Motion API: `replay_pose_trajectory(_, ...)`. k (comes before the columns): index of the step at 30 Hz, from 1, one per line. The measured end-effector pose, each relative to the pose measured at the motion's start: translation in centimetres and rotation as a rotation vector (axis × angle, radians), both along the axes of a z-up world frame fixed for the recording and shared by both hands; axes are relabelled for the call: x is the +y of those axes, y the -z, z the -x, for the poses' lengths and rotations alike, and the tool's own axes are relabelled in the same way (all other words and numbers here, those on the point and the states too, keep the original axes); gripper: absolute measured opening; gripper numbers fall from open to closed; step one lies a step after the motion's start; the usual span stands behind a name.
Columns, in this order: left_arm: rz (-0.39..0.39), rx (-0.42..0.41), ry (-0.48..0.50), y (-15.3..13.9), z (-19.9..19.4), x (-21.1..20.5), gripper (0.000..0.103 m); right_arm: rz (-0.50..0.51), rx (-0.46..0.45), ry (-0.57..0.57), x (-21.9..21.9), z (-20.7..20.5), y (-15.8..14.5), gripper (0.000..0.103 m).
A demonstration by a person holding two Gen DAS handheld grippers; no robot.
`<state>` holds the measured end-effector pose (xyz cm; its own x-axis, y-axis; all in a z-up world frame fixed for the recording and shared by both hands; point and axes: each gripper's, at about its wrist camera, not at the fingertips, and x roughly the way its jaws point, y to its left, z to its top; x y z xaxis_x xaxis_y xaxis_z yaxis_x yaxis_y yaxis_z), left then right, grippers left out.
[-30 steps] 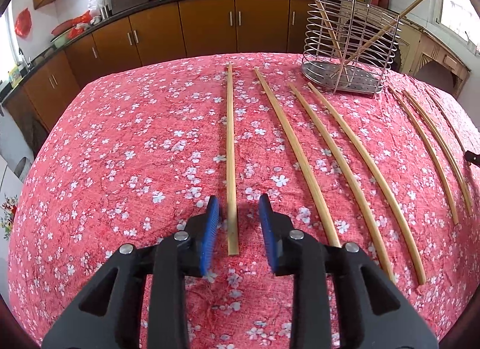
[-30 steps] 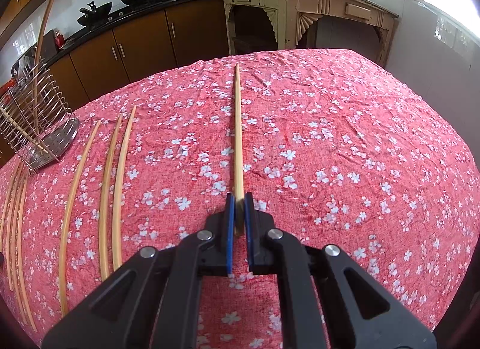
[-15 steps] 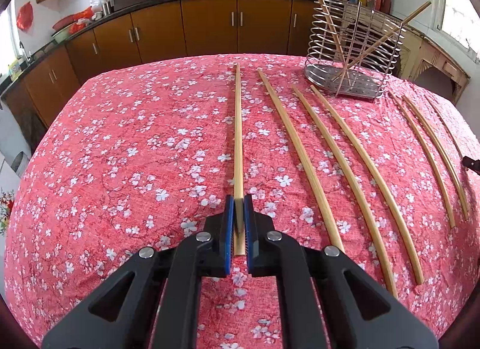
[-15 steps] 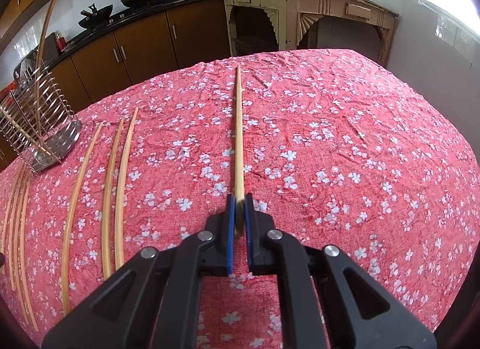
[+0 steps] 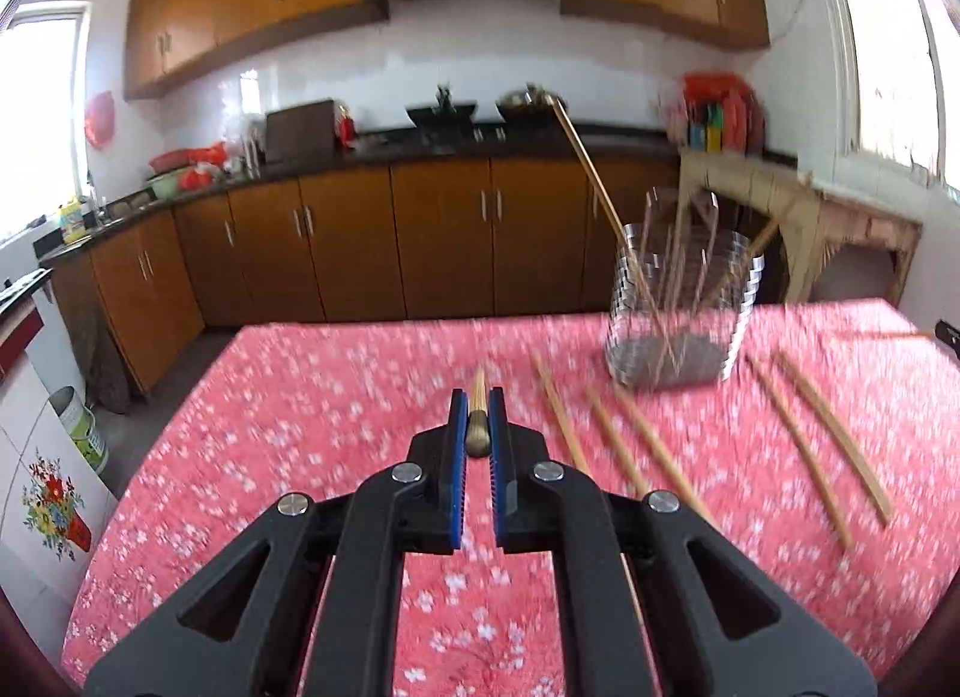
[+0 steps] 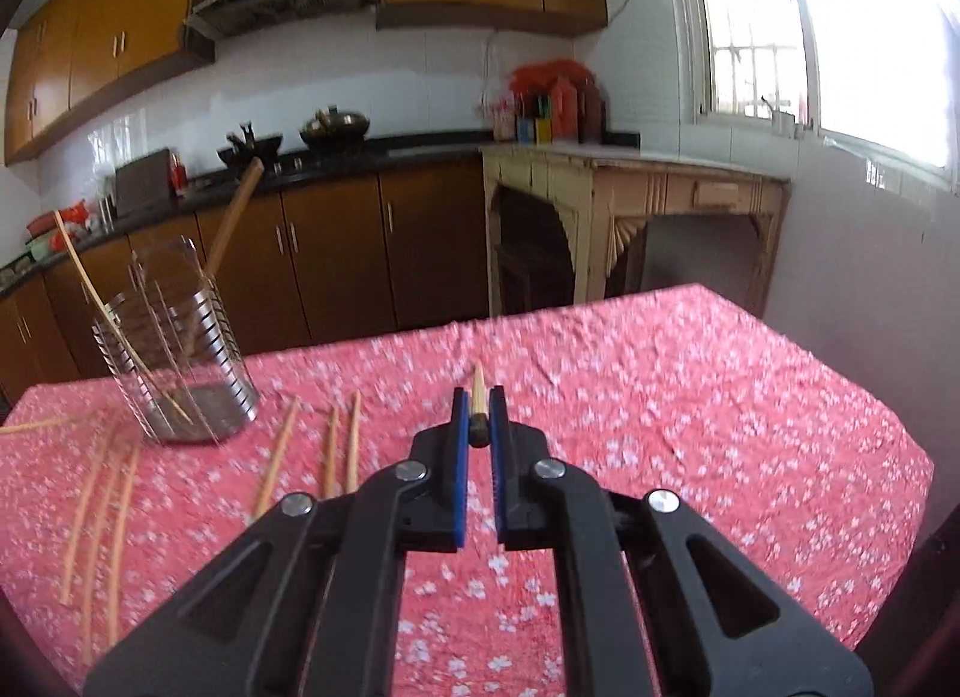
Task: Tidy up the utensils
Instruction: 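Lift both held chopsticks upright and carry them over the wire holder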
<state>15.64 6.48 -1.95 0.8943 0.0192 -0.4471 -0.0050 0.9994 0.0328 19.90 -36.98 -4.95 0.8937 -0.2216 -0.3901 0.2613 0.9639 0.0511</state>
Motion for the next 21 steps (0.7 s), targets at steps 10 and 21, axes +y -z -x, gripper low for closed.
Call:
replay_pose_trajectory(10, 0.077, -0.118, -0.038, -3.9, 0.0, 1.3, 0.007, -0.005, -0.131, -0.026, 0.5, 0.7, -5.1, 0.007)
replay_pose_trajectory(21, 0.09, -0.194, -0.041, -6.4, 0.7, 1.5, 0.007, 0.001, -0.212, -0.06, 1.6, 1.5, -8.3, 0.007)
